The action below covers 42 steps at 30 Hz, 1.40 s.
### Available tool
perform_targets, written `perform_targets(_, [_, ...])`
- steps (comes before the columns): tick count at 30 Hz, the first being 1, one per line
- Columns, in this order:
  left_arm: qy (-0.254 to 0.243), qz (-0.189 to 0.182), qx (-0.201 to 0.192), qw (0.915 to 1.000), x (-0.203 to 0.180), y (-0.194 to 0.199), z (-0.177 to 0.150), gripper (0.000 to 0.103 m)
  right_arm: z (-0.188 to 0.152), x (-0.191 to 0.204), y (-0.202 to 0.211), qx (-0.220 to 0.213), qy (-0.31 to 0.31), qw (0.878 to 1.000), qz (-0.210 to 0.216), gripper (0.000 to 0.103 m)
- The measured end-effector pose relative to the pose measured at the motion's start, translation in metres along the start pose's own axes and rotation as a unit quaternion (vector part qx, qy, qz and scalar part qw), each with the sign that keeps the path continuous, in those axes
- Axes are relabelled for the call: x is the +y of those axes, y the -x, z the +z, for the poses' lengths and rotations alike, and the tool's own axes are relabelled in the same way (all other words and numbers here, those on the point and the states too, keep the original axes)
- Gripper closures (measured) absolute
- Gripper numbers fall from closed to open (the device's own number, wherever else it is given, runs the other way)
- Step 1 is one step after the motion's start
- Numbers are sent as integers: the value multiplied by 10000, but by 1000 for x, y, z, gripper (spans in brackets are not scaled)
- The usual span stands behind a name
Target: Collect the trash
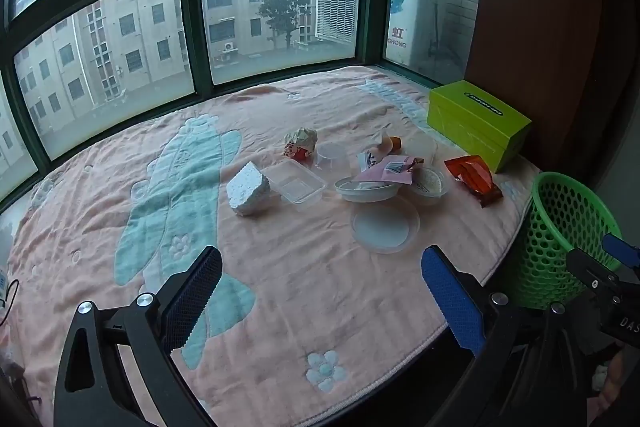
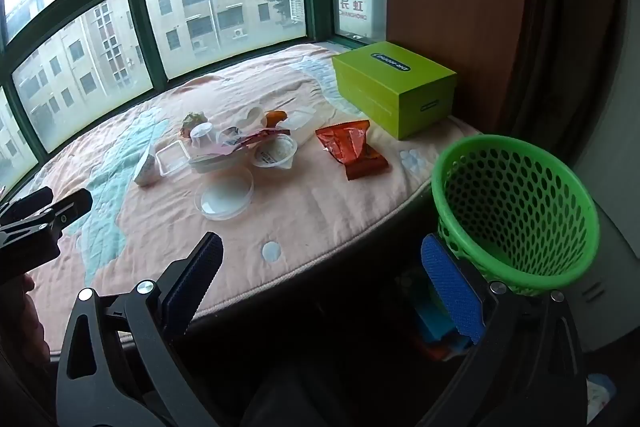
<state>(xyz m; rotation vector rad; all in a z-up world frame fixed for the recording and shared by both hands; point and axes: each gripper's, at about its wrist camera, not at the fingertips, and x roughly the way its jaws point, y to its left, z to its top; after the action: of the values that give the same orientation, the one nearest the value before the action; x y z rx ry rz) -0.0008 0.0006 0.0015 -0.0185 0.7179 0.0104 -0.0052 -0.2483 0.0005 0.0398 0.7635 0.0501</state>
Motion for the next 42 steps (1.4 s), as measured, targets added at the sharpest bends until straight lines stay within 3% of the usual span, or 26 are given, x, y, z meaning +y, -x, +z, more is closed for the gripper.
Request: perform_targets(42, [47, -64, 103, 9999, -5, -2, -2, 6, -2, -2, -10, 122, -83, 9999, 70, 5])
